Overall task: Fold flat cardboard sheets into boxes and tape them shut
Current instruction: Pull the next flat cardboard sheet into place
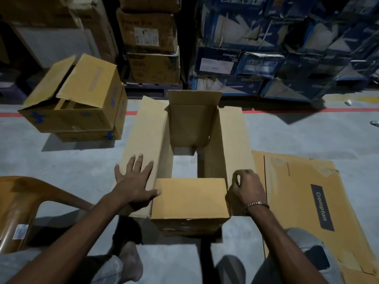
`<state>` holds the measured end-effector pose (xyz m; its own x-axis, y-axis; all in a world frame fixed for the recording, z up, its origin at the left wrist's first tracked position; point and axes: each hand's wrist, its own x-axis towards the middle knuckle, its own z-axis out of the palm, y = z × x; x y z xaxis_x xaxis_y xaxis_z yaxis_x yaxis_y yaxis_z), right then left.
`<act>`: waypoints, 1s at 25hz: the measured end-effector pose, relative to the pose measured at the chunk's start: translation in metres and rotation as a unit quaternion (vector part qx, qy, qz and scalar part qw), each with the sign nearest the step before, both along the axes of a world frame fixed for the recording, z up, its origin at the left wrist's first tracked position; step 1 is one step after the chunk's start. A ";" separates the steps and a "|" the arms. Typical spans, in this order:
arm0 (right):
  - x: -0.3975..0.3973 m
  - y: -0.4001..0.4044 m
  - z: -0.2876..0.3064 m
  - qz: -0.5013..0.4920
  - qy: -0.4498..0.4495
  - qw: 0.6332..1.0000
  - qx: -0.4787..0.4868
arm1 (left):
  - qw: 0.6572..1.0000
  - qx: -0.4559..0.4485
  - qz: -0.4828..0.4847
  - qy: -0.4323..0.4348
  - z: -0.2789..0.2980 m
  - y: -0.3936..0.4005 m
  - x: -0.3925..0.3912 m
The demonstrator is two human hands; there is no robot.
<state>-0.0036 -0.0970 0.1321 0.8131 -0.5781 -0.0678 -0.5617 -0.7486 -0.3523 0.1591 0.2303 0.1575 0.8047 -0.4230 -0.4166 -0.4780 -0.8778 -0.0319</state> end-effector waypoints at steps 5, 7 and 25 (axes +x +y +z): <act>0.059 0.009 -0.006 0.045 -0.039 0.998 -0.030 | 0.992 -0.009 0.078 -0.099 -0.008 -0.010 0.002; 0.107 0.003 -0.005 0.054 -0.039 0.998 0.002 | 0.987 -0.015 0.097 -0.127 -0.006 -0.012 0.003; 0.237 -0.053 -0.017 0.141 0.166 0.956 -0.194 | 0.978 0.031 -0.021 -0.208 0.049 -0.063 -0.010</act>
<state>0.2330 -0.1499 0.1153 0.9112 -0.3732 -0.1745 -0.3509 -0.9250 0.1458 0.1491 0.1674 0.2067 0.8919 -0.4444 -0.0835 -0.4489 -0.8477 -0.2827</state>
